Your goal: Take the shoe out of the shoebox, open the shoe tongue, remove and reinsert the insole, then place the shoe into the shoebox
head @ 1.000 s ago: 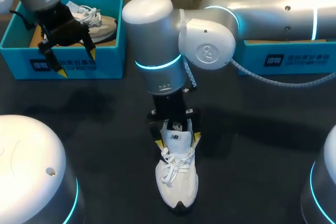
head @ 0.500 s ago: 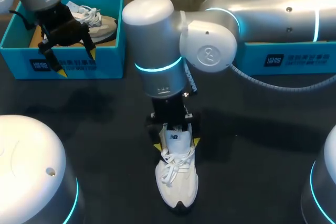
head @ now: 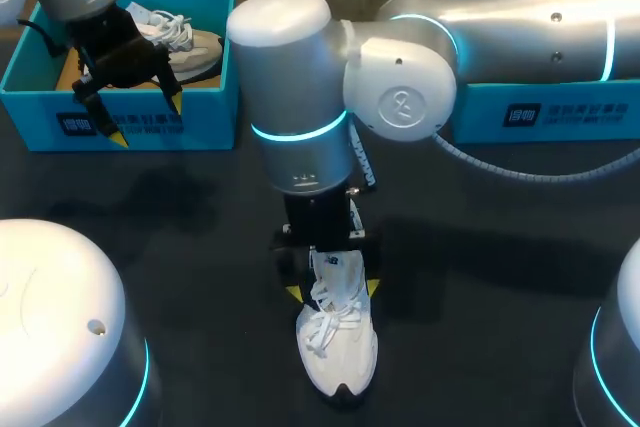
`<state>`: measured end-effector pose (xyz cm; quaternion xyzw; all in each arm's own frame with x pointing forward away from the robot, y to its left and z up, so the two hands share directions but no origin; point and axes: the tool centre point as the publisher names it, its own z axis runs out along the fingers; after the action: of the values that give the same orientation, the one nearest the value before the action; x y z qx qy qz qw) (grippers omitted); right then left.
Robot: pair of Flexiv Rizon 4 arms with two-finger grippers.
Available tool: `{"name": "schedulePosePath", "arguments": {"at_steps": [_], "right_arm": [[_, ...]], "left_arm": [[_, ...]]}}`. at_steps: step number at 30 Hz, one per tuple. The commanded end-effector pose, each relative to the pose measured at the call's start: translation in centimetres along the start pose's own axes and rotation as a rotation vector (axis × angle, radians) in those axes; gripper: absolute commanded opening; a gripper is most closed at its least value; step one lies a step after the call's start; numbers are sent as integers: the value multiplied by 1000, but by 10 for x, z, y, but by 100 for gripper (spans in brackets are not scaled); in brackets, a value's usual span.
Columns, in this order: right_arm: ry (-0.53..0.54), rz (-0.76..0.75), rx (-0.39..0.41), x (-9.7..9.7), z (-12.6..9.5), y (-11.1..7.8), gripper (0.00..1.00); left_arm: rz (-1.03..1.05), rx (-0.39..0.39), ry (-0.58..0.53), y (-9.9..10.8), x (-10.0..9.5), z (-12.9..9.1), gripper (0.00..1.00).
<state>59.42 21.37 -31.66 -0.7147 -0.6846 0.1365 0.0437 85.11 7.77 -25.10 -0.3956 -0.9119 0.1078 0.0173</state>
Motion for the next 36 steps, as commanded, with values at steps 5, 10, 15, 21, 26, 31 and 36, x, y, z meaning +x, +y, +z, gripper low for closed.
{"name": "schedulePosePath", "arguments": {"at_steps": [5, 10, 15, 21, 26, 31, 36], "right_arm": [[30, 123, -69, 7, -5, -41, 100], [61, 128, -88, 13, -13, -50, 79], [44, 195, -138, 21, -25, -61, 39], [-8, 166, -148, 16, -29, -42, 38], [-19, 144, -167, 2, -25, -20, 36], [2, 115, -174, -16, -15, 3, 36], [62, 44, -165, -27, 0, 31, 36]], "left_arm": [[0, -2, 2, 0, 0, 0, 100], [0, -2, 2, 0, 0, 0, 100], [0, -2, 2, 0, 0, 0, 100], [0, -2, 2, 0, 0, 0, 100], [0, -2, 2, 0, 0, 0, 100], [0, -2, 2, 0, 0, 0, 100], [0, -2, 2, 0, 0, 0, 100]]}}
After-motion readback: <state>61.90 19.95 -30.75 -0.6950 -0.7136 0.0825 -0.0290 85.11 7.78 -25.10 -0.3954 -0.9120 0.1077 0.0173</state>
